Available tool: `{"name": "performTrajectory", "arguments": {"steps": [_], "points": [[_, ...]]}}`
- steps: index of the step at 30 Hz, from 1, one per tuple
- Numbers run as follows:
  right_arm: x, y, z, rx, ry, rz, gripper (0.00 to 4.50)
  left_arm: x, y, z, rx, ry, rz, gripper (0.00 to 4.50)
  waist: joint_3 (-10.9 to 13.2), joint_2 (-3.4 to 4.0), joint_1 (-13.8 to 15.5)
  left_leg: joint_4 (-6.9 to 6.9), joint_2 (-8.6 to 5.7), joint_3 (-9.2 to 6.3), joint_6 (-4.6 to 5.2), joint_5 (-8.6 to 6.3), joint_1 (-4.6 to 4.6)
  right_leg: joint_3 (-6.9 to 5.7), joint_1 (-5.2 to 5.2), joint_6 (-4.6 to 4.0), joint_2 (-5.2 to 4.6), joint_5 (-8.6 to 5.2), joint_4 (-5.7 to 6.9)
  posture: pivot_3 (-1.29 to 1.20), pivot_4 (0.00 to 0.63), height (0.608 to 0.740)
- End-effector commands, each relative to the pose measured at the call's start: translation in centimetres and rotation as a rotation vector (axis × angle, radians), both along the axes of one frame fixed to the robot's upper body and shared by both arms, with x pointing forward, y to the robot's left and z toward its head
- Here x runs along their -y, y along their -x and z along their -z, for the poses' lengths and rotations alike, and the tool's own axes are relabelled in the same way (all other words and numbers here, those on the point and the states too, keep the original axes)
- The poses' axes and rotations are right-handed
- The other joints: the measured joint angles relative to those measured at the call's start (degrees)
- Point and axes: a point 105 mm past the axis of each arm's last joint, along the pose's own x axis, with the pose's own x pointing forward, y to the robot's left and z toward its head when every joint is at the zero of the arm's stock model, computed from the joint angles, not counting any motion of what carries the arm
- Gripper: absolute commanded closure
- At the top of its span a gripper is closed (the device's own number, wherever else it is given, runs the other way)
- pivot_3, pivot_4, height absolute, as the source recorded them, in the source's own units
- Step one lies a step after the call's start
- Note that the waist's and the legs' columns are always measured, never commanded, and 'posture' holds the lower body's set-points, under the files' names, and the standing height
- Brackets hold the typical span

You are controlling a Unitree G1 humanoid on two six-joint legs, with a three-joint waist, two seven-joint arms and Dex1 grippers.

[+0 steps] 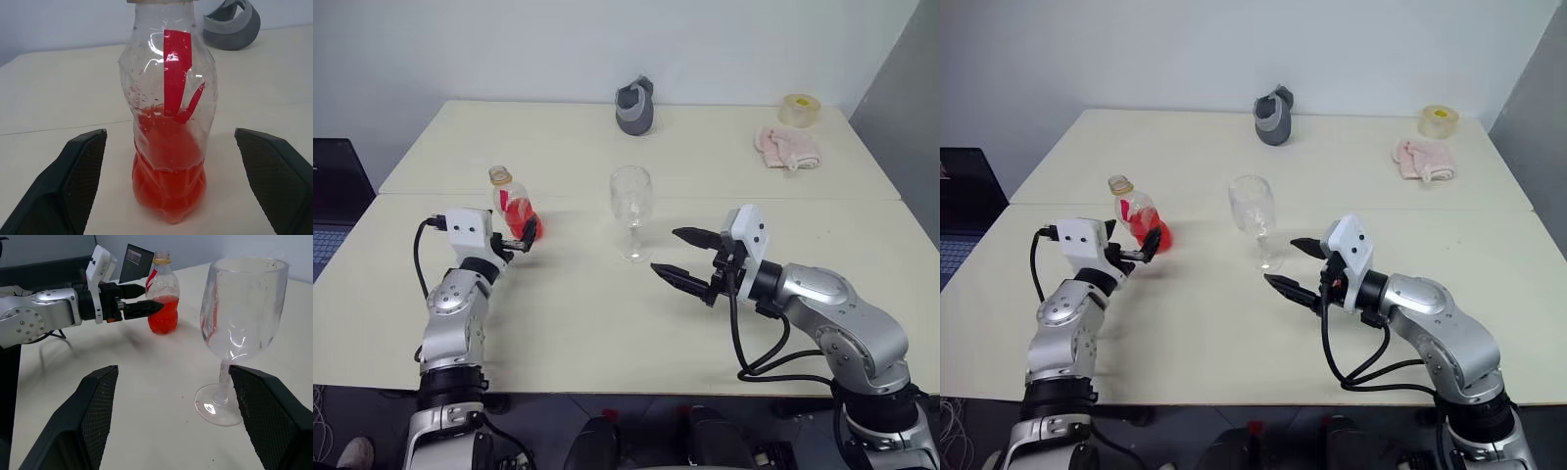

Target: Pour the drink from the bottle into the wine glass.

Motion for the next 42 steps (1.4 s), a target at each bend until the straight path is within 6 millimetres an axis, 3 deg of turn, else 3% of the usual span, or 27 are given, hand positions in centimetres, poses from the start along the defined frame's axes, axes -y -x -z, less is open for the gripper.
{"name": "performTrajectory", "arguments": {"steps": [1, 13, 23, 26, 32, 35, 37, 42], "points": [[0.0, 1.2, -2.3, 0.071, -0.044, -0.053, 0.65, -0.2, -0.8, -1.0, 0.047, -0.037, 0.004, 0.0, 0.0, -0.01, 0.02, 0.0, 0.0, 0.0, 0.0, 0.0, 0.0, 0.0, 0.0, 0.0, 0.0, 0.0, 0.0, 0.0, 0.15, 0.74], [0.3, 1.4, -3.1, 0.081, -0.062, -0.053, 0.65, 0.4, -3.2, -0.3, 0.059, -0.013, 0.011, 0.0, -0.02, -0.04, 0.02, 0.02, -0.47, -0.33, 0.01, 0.0, -0.03, -0.04, -0.01, 0.01, -0.08, 0.0, 0.01, 0.0, 0.15, 0.74], [0.6, 1.0, -3.0, 0.08, -0.052, -0.024, 0.65, 1.2, -4.7, -0.9, 0.094, 0.001, 0.027, 0.0, -0.02, -0.05, -0.02, 0.03, -0.48, -0.35, 0.01, 0.0, -0.06, -0.06, -0.03, 0.01, -0.09, 0.0, 0.02, 0.0, 0.15, 0.74], [0.7, 0.9, -2.8, 0.074, -0.051, -0.015, 0.62, 1.2, -4.8, -1.1, 0.104, -0.007, 0.033, 0.6, -0.02, -0.05, -0.03, 0.03, -0.48, -0.36, 0.01, 0.01, -0.06, -0.06, -0.03, 0.01, -0.09, 0.0, 0.02, 0.0, 0.15, 0.74], [0.7, 0.6, -2.6, 0.071, -0.053, -0.001, 0.62, 1.0, -4.7, -1.1, 0.112, -0.03, 0.037, 2.49, -0.03, -0.05, -0.03, 0.03, -0.49, -0.36, 0.01, 0.0, -0.06, -0.05, -0.03, 0.01, -0.09, 0.0, 0.02, 0.0, 0.15, 0.74], [0.8, 0.5, -2.2, 0.065, -0.046, 0.004, 0.62, 1.3, -4.6, -1.5, 0.13, -0.064, 0.044, 3.21, -0.03, -0.06, -0.03, 0.03, -0.49, -0.36, 0.01, 0.0, -0.07, -0.05, -0.03, 0.01, -0.09, 0.0, 0.02, 0.0, 0.15, 0.74], [0.8, 0.4, -2.2, 0.066, -0.047, 0.009, 0.62, 1.7, -4.7, -2.4, 0.153, -0.099, 0.064, 3.52, -0.02, -0.06, -0.04, 0.04, -0.49, -0.37, 0.01, 0.0, -0.07, -0.05, -0.03, 0.01, -0.09, 0.0, 0.02, 0.0, 0.15, 0.74], [1.0, -0.3, -3.1, 0.088, -0.059, 0.038, 0.62, 3.9, -5.1, -5.8, 0.203, -0.191, 0.164, 3.58, 0.0, -0.09, -0.04, 0.06, -0.49, -0.39, -0.01, 0.02, -0.13, -0.07, -0.06, 0.01, -0.09, 0.0, 0.03, 0.0, 0.15, 0.74]]}}
